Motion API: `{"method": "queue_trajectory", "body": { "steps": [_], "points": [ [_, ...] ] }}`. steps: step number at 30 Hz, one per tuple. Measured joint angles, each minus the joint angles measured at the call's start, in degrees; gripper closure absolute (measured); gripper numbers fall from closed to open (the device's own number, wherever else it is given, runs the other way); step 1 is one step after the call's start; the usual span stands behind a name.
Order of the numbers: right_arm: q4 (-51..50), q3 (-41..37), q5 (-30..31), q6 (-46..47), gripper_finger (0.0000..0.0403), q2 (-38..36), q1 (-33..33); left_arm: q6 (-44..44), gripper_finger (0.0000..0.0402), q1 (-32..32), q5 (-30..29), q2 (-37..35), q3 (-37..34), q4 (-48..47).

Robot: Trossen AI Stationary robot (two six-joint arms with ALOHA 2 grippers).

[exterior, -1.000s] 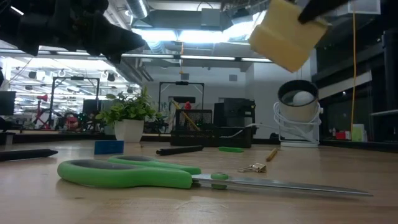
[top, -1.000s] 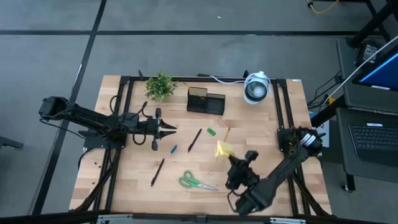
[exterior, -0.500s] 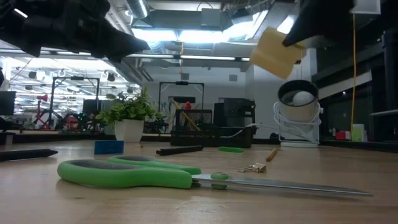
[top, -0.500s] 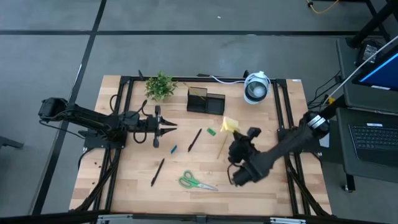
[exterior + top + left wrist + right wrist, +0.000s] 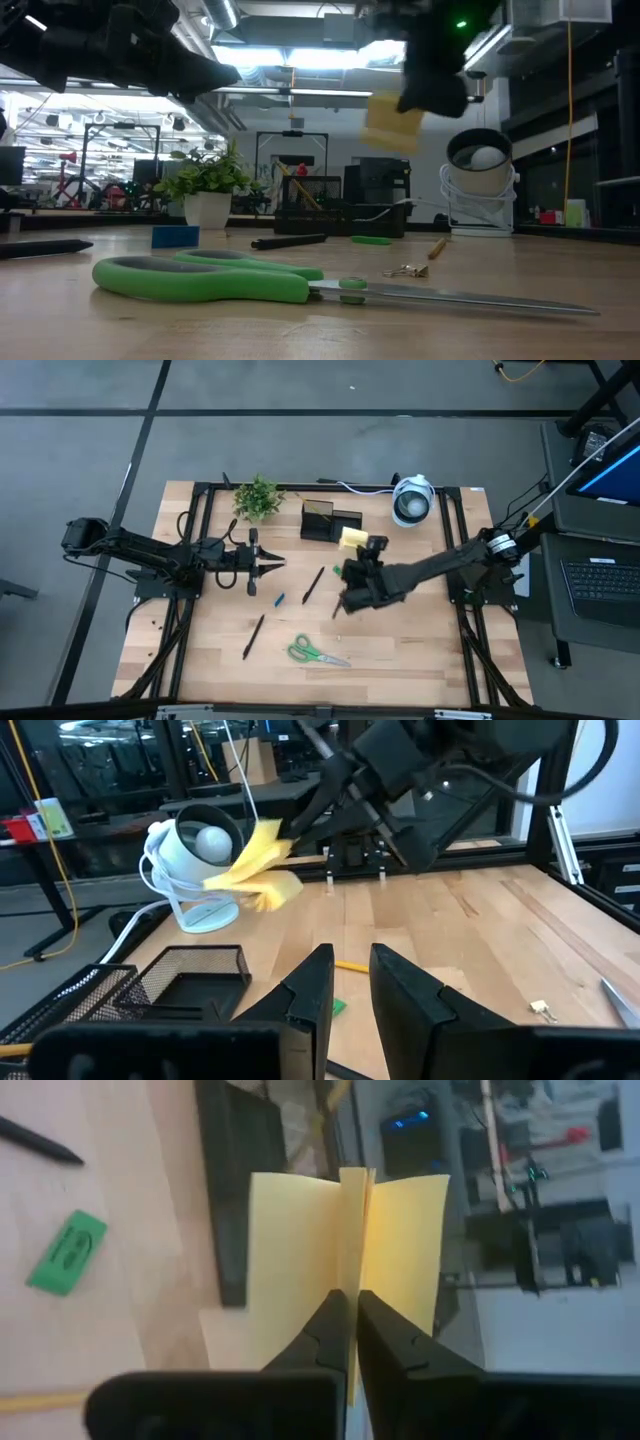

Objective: Pick and place office supplies into organizer
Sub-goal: Put the yellow sticky notes into the black organizer

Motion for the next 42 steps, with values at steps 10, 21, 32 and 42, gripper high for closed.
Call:
{"method": "queue_trajectory", "body": {
  "steps": [10,21,32,42],
  "points": [
    [8.90,0.00,-7.45,-17.56,0.0392,-0.02,-10.98,1.71,0.0339,-0.04,0.00,0.00,0.00,-0.11],
    [15.41,0.00,-13.97,-28.09,0.0392,-0.02,-18.31,4.48,0.0339,-0.04,-0.91,0.00,0.00,-0.26],
    [18.23,-0.98,-19.89,-31.60,0.0392,-0.04,-22.44,4.50,0.0339,-0.06,-0.92,0.00,0.00,-0.22],
    [28.30,-8.79,-22.69,-34.27,0.0392,-0.04,-23.84,4.49,0.0339,-0.05,-0.94,0.00,0.00,-0.16]
  ]
}}
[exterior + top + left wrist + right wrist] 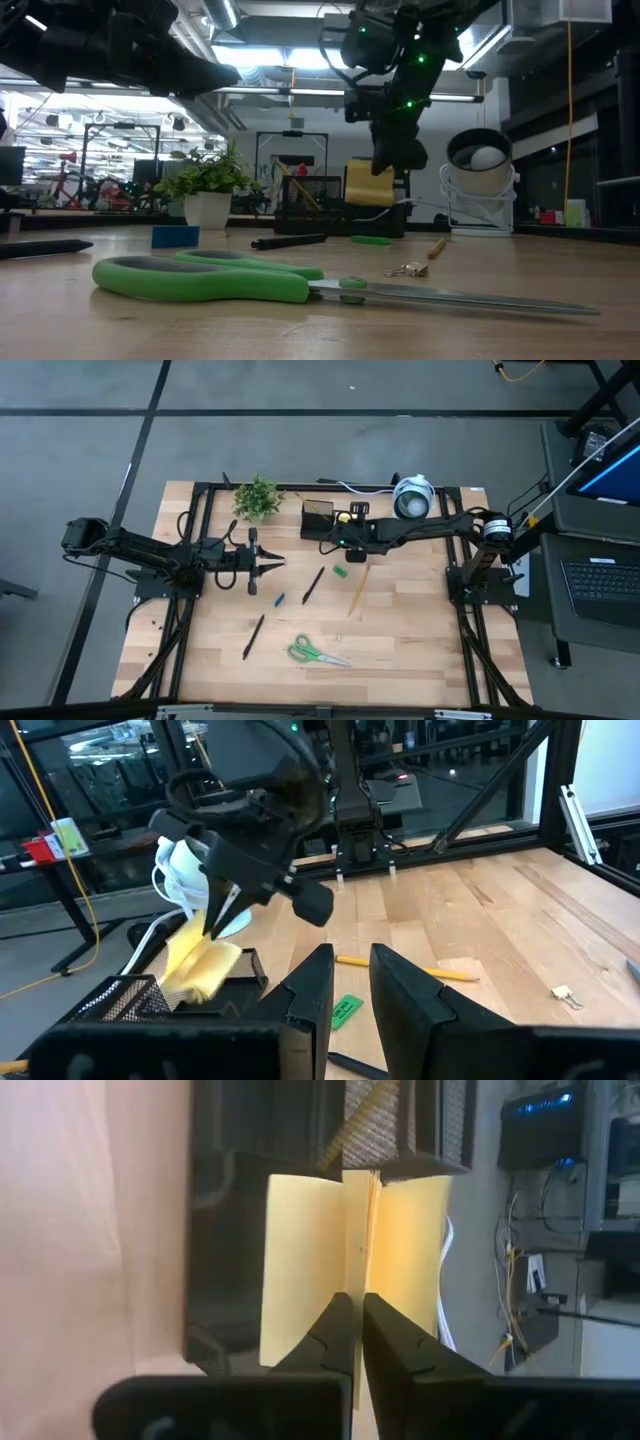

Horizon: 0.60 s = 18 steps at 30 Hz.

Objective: Pick and place office supplies into organizer
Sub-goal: Put the yellow sticky notes into the black organizer

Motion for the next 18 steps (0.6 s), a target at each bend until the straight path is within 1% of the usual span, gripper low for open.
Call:
{"method": "queue_trajectory", "body": {
  "steps": [6,10,18],
  "points": [
    [0.94,-0.41,-0.11,-0.61,0.0392,0.00,-1.25,0.01,0.0339,-0.01,-0.02,0.00,0.00,0.01],
    [0.95,-0.41,-2.49,0.58,0.0392,0.07,-1.45,-0.43,0.0339,0.01,-0.02,0.00,0.00,0.01],
    [0.99,-0.43,-3.06,1.01,0.0392,0.37,-1.50,-0.43,0.0339,0.01,-0.02,0.00,0.00,0.01]
  ]
}}
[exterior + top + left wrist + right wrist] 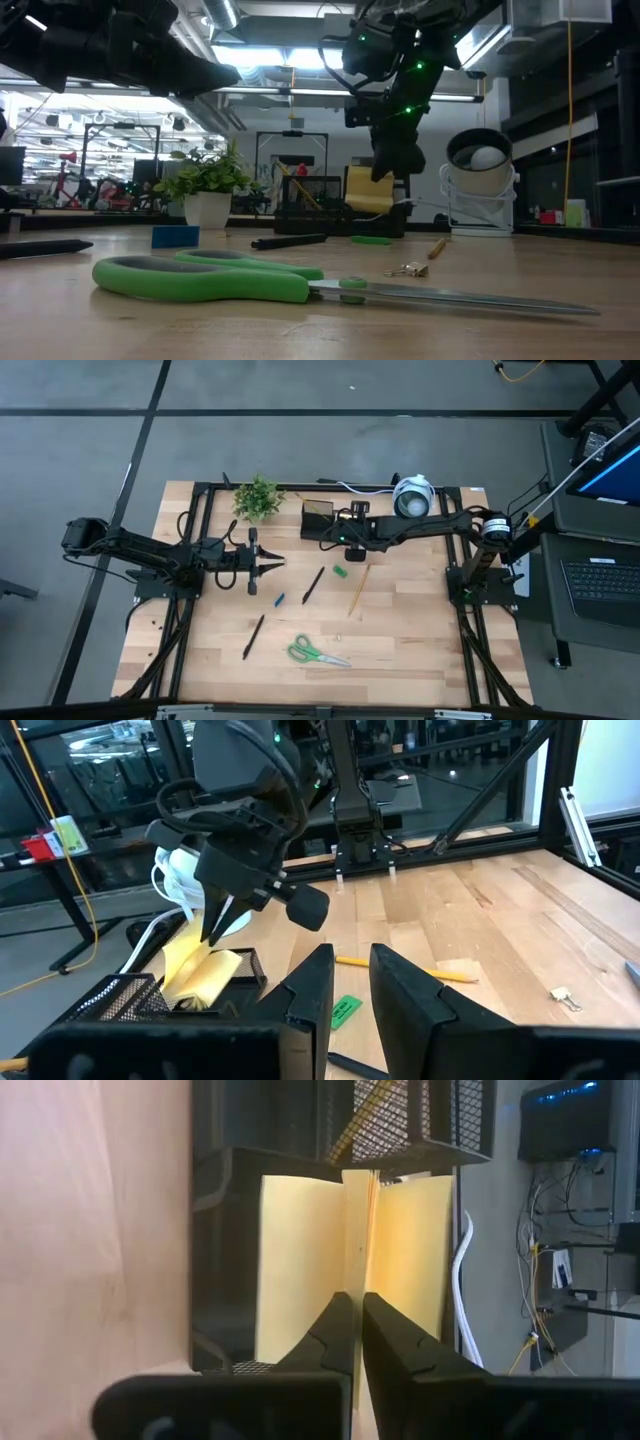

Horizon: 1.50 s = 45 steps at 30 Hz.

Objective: Pick and place office supplies into organizer
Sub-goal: Put the yellow sticky notes into the black organizer

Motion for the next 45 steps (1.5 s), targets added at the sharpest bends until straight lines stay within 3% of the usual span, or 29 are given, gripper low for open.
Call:
{"method": "queue_trajectory", "body": {
  "steps": [16,20,32,45],
  "points": [
    [0.85,0.00,-0.87,0.85,0.0392,1.39,-0.39,-0.19,0.0339,0.00,0.00,0.00,0.00,0.00],
    [2.29,-0.02,3.27,-1.00,0.0392,4.32,-0.36,-0.17,0.0339,0.00,0.00,0.00,0.00,0.18],
    [3.65,0.00,-0.96,-2.29,0.0391,5.54,-0.87,-0.06,0.0339,-0.02,0.00,0.00,0.00,0.20],
    [3.68,0.00,-0.92,-2.34,0.0349,5.75,-2.19,-0.04,0.0339,-0.02,0.00,0.00,0.00,0.20]
  ]
}}
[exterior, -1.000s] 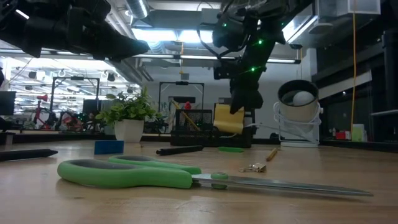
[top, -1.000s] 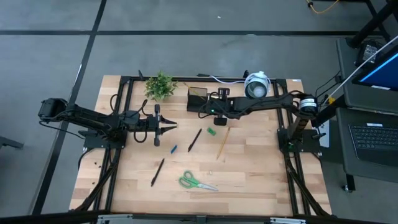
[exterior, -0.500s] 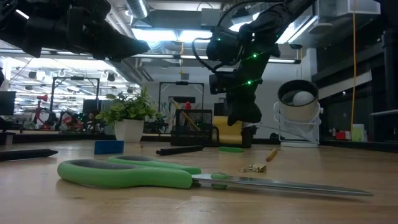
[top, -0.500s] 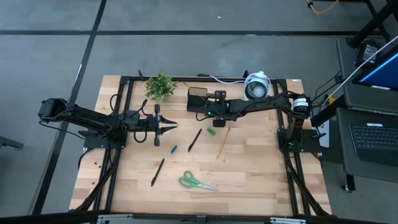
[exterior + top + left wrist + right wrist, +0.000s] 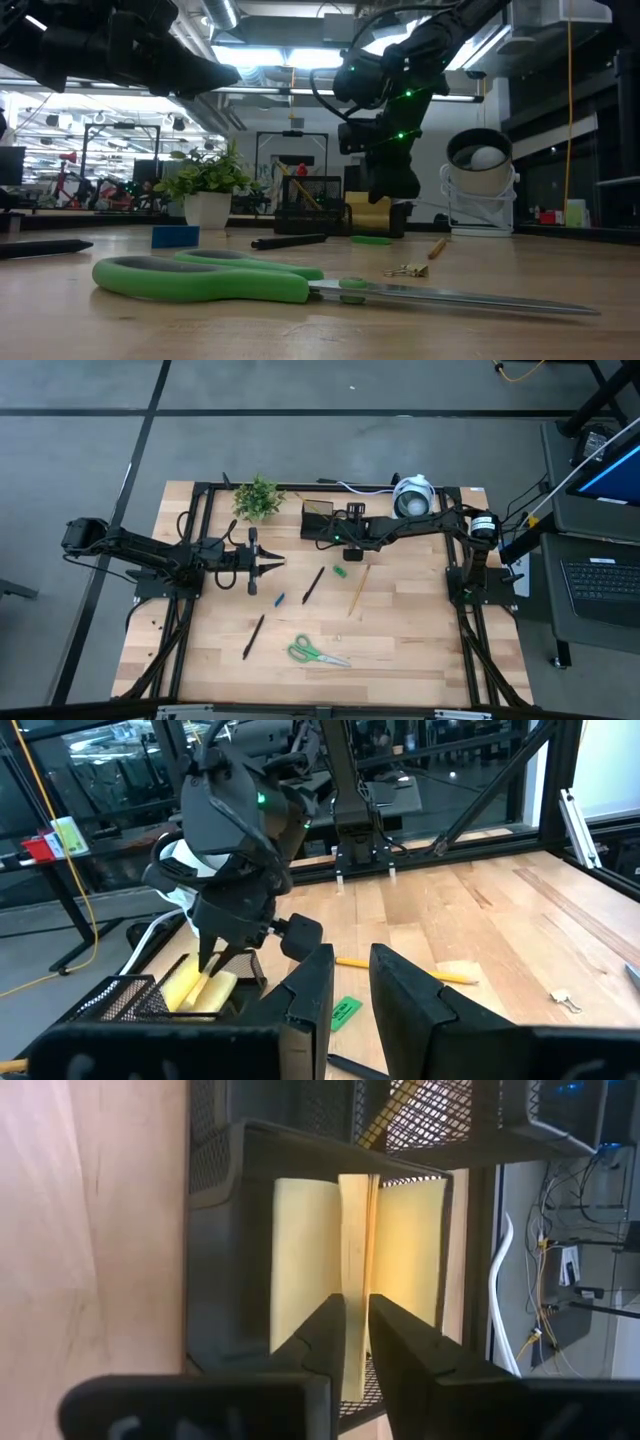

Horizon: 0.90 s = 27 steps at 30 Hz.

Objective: Pick and place office supplies into organizer
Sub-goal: Put the yellow sticky notes into the black organizer, then put the yellow pencil into the black organizer

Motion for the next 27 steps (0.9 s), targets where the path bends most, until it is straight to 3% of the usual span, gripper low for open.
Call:
{"method": "queue_trajectory", "body": {
  "steps": [15,27],
  "points": [
    [-1.29,2.09,-0.44,1.54,0.0346,-0.11,1.71,0.00,0.0339,0.02,0.00,0.00,0.00,-0.02],
    [-25.64,17.94,0.04,13.39,0.0345,-0.19,3.50,0.02,0.0339,0.00,0.01,0.00,0.00,-0.02]
  ]
}}
